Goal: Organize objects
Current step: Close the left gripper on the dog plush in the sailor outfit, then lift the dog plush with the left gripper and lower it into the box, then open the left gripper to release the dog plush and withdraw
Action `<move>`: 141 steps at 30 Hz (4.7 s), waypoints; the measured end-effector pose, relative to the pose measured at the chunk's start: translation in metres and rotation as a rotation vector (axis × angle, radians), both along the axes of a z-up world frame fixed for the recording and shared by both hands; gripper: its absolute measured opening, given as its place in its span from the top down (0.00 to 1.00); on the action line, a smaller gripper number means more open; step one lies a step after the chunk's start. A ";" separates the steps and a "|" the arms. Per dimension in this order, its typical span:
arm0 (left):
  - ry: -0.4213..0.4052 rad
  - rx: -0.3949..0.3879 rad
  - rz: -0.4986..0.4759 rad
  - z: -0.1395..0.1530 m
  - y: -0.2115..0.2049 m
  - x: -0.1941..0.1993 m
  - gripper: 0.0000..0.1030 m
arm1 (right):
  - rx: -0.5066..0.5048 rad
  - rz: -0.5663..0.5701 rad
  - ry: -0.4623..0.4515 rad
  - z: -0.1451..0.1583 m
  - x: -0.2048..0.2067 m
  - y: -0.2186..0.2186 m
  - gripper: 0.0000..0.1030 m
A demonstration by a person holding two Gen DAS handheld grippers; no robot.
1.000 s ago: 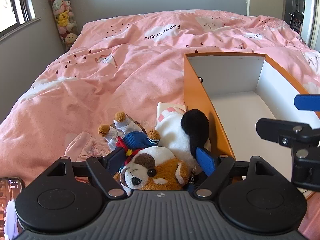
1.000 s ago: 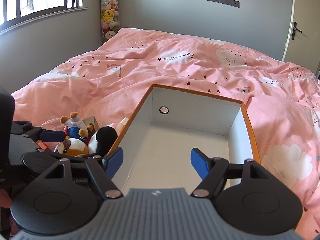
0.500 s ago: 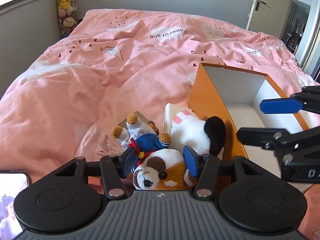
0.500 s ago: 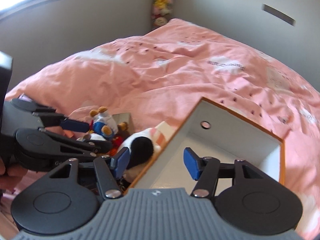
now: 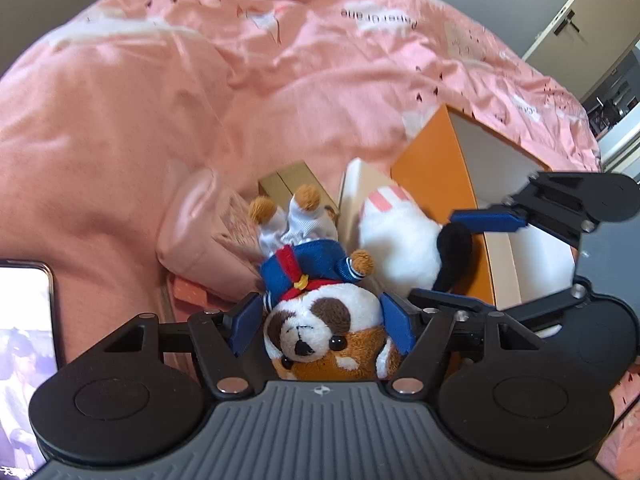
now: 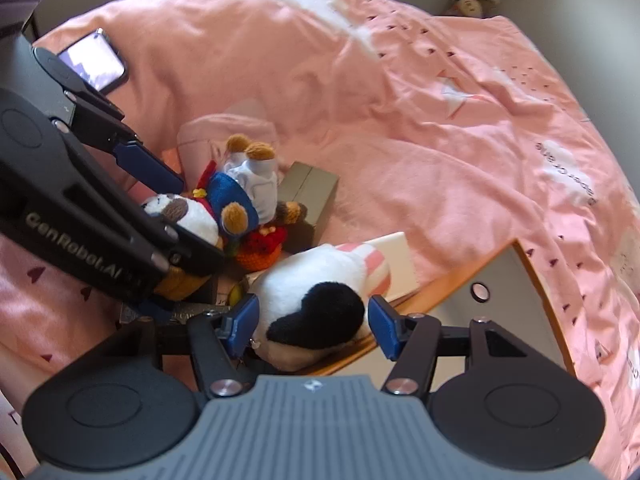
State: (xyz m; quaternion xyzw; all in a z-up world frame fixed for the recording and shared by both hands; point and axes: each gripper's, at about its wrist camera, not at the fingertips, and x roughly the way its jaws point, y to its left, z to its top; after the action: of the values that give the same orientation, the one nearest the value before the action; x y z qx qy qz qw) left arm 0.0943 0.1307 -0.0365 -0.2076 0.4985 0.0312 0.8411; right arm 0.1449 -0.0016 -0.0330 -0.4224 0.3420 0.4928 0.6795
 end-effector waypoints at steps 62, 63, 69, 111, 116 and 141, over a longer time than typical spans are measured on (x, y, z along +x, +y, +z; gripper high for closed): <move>0.073 -0.173 -0.351 0.010 -0.138 0.045 0.32 | -0.061 0.081 0.030 0.006 0.014 -0.167 0.31; 0.078 -0.165 -0.348 0.009 -0.138 0.045 0.31 | -0.056 0.083 0.042 0.003 0.016 -0.166 0.31; 0.099 -0.086 -0.356 0.005 -0.145 0.042 0.30 | -0.060 0.112 0.086 -0.012 0.019 -0.152 0.31; -0.070 -0.066 -0.341 0.031 -0.119 0.041 0.46 | -0.083 -0.111 0.321 -0.008 0.046 -0.142 0.28; -0.089 -0.067 -0.340 0.029 -0.122 0.033 0.46 | -0.084 -0.224 0.412 -0.028 0.056 -0.146 0.45; -0.215 -0.031 -0.342 0.046 -0.115 -0.003 0.45 | 0.140 -0.447 0.198 0.015 0.012 -0.153 0.38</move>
State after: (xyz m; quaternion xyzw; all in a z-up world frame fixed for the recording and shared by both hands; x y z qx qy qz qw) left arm 0.0915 0.0158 0.0099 -0.1350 0.4342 -0.1423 0.8792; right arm 0.1565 -0.1545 -0.0178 -0.2379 0.4568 0.3915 0.7625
